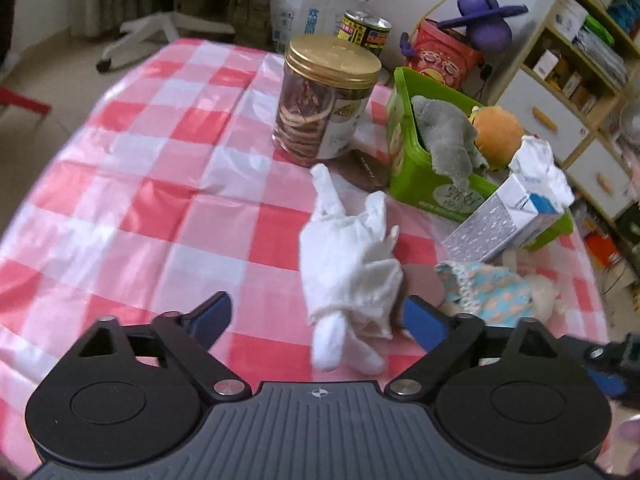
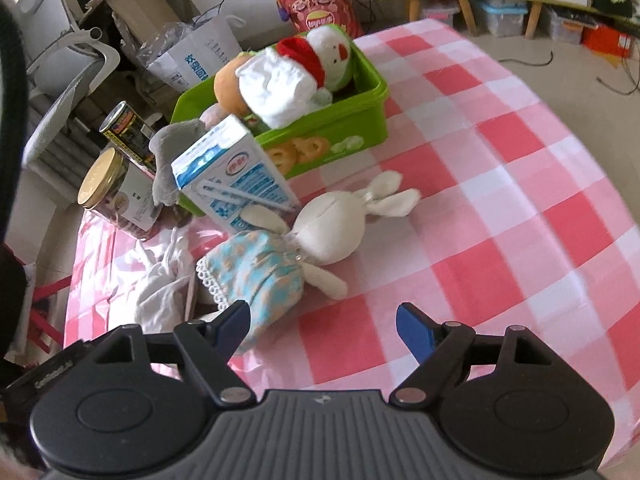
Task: Organize soft objects
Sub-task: 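Withdraw both grippers from the bin toward the remaining toys, then grasp the white glove with the left gripper while the right grasps the blue-dress bunny plush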
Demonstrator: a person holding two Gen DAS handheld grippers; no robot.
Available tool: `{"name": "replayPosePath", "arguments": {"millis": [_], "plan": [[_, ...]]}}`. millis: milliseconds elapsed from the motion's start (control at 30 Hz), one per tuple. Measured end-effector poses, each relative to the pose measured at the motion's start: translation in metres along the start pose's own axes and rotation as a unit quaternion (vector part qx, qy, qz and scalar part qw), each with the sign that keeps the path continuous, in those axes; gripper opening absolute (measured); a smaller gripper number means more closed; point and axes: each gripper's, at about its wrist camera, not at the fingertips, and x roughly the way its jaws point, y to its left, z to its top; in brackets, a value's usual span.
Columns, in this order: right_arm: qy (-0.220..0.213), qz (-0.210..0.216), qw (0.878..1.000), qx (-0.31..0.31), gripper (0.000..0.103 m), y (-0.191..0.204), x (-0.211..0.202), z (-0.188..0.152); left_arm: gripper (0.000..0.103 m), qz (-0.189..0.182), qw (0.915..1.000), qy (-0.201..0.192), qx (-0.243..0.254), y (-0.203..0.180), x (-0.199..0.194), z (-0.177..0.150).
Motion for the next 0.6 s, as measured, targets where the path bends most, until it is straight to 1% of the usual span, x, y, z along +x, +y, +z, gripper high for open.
{"name": "replayPosePath", "arguments": {"millis": [67,167,200,367,433,500,600], "plan": [[0.005,0.005,1.0,0.004,0.06,0.004,0.006,0.0,0.083,-0.01,0.9999,0.003,-0.01,-0.002,0.004,0.001],[0.009,0.009,1.0,0.009,0.06,0.009,0.015,0.0,0.077,-0.013,0.9999,-0.002,-0.008,-0.008,0.008,0.001],[0.009,0.009,1.0,0.012,0.06,0.01,0.018,0.0,0.076,-0.014,0.9998,-0.004,-0.009,-0.01,0.01,0.001],[0.015,0.023,0.999,0.041,0.059,0.015,0.034,0.001,0.061,-0.036,0.9989,-0.001,-0.03,-0.011,0.02,0.002],[0.021,0.035,0.998,0.053,0.059,0.016,0.04,0.0,0.059,-0.035,0.9988,-0.002,-0.033,-0.012,0.024,0.001],[0.022,0.047,0.997,0.061,0.058,0.019,0.044,0.0,0.055,-0.029,0.999,-0.007,-0.034,-0.013,0.026,0.001],[0.02,0.055,0.996,0.068,0.052,0.023,0.05,0.0,0.05,-0.026,0.9987,-0.013,-0.043,-0.013,0.029,0.001]]}}
